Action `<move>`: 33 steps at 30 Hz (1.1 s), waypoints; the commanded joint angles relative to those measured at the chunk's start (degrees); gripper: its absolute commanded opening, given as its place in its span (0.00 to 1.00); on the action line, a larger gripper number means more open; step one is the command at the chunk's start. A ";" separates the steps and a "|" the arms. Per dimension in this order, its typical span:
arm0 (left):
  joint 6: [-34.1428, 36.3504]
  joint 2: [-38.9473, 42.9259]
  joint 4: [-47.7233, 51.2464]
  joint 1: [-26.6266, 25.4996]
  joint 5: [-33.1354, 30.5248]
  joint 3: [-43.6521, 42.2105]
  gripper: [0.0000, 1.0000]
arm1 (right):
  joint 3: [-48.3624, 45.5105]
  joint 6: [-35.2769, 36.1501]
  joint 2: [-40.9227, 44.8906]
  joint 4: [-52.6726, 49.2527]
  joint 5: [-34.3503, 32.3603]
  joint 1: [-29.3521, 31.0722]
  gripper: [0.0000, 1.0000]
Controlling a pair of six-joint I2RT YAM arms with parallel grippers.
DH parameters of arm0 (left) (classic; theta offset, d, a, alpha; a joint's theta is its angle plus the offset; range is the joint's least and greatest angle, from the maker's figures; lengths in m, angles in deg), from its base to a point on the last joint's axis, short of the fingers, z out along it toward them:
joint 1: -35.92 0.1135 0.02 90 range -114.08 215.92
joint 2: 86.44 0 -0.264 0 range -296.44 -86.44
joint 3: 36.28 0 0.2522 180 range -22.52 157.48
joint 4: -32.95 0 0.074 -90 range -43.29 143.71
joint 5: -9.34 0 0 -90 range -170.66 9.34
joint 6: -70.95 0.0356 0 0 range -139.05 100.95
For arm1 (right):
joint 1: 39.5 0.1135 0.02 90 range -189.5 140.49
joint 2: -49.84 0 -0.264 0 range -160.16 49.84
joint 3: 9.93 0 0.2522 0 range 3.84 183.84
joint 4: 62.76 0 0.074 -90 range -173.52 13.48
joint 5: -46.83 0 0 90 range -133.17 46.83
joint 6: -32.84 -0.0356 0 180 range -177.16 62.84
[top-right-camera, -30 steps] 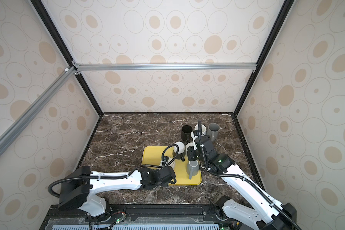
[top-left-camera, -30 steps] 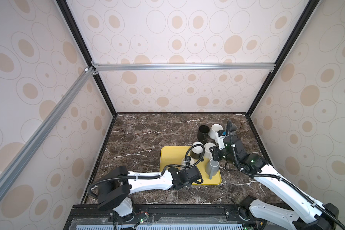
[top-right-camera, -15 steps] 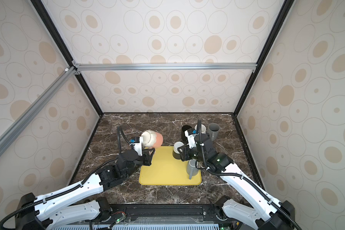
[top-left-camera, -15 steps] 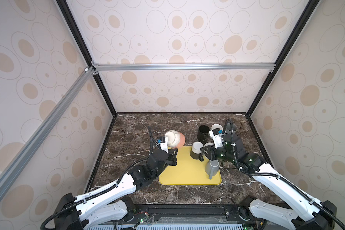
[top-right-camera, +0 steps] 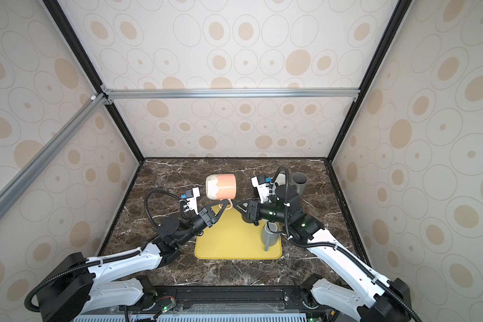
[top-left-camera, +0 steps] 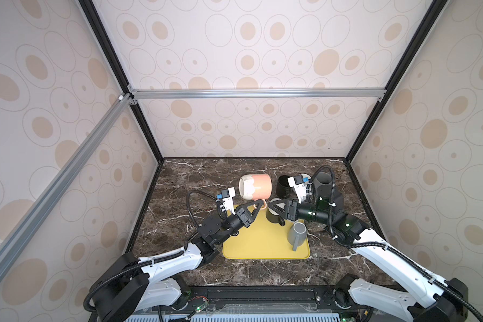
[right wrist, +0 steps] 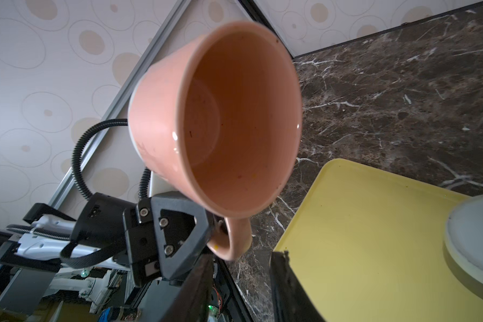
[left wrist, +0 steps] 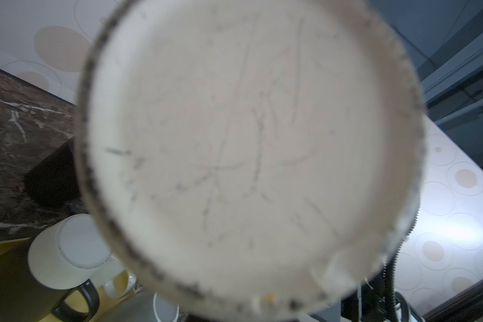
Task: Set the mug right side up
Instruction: 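Grasp the orange mug's handle with right gripper while left gripper holds it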
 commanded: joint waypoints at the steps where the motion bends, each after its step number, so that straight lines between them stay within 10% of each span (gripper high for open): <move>1: -6.99 -1.66 -23.57 0.97 2.23 0.18 0.00 | 0.33 -1.83 -0.06 3.39 2.86 -0.16 0.35; 33: -12.38 -9.46 -39.62 1.06 4.89 1.33 0.00 | -0.47 -8.02 -3.00 11.04 6.39 -1.10 0.34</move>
